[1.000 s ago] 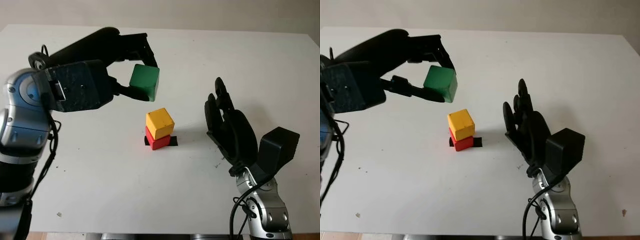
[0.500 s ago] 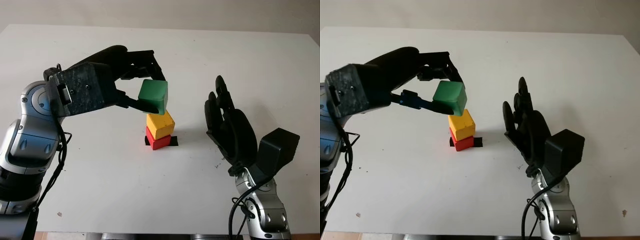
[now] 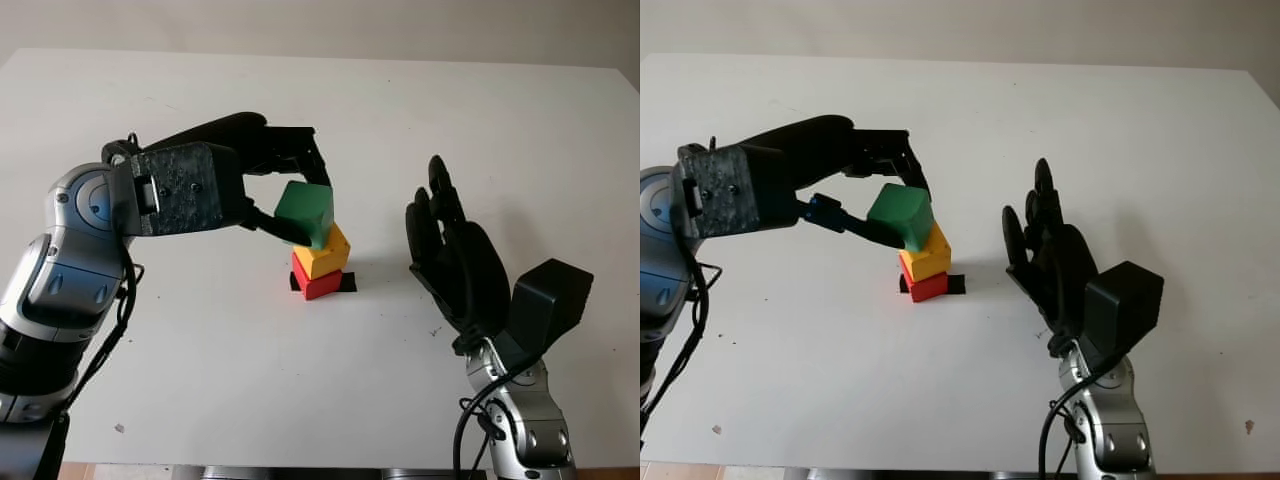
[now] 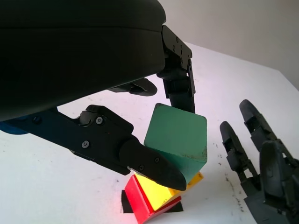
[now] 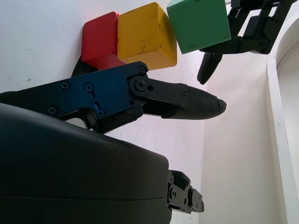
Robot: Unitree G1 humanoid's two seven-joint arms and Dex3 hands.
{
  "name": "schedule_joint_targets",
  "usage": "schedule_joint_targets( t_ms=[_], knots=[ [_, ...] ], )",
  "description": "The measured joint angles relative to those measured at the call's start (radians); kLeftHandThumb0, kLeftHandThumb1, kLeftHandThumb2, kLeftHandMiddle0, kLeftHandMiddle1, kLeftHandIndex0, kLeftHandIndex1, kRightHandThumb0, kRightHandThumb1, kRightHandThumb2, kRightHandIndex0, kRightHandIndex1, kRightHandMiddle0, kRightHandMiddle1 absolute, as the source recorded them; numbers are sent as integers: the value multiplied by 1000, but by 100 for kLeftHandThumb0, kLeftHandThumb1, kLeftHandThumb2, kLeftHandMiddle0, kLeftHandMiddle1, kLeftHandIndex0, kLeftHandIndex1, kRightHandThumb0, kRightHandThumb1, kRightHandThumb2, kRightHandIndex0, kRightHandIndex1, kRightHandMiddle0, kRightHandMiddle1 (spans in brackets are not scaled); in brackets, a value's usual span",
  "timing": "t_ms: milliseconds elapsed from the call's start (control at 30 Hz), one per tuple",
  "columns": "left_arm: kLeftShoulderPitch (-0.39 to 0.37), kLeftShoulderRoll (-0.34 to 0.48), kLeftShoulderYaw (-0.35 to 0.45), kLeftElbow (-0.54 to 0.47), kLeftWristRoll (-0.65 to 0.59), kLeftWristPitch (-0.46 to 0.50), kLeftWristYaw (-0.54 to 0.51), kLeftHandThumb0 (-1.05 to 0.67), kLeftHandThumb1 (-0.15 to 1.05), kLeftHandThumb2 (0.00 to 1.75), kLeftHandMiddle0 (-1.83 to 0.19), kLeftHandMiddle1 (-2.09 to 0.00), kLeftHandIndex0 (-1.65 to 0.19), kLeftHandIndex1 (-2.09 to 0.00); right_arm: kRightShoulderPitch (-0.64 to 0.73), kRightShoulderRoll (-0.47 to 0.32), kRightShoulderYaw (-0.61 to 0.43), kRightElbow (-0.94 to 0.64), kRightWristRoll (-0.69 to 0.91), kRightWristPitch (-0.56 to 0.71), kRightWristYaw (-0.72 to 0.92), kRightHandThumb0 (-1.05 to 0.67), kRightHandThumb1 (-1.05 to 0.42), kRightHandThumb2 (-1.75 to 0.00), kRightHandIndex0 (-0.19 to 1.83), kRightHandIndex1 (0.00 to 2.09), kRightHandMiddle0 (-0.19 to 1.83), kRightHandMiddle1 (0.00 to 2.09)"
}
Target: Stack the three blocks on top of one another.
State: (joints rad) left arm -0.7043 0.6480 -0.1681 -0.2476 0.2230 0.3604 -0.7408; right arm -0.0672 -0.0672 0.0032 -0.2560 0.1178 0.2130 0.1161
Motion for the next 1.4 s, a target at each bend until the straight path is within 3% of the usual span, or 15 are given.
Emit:
schedule_joint_targets(
  t_ms=[133, 533, 1400],
  knots=[
    [-22, 1, -15, 67, 11, -78, 0, -41, 100, 5, -37, -4, -37, -152, 2, 0, 1, 0, 0, -3, 4, -67, -105, -57, -19, 0, -19, 0],
    [-75, -23, -18, 209, -45, -181, -45, -48, 103, 6, -31, -2, -35, -153, 12, 0, 1, 0, 4, 0, 4, -66, -105, -57, -19, 0, -19, 0],
    [-77, -49, -18, 220, -75, -221, -58, -45, 105, 6, -28, -3, -26, -154, 13, 0, 1, 0, 3, 0, 2, -66, -105, -56, -19, 0, -19, 0]
  ],
)
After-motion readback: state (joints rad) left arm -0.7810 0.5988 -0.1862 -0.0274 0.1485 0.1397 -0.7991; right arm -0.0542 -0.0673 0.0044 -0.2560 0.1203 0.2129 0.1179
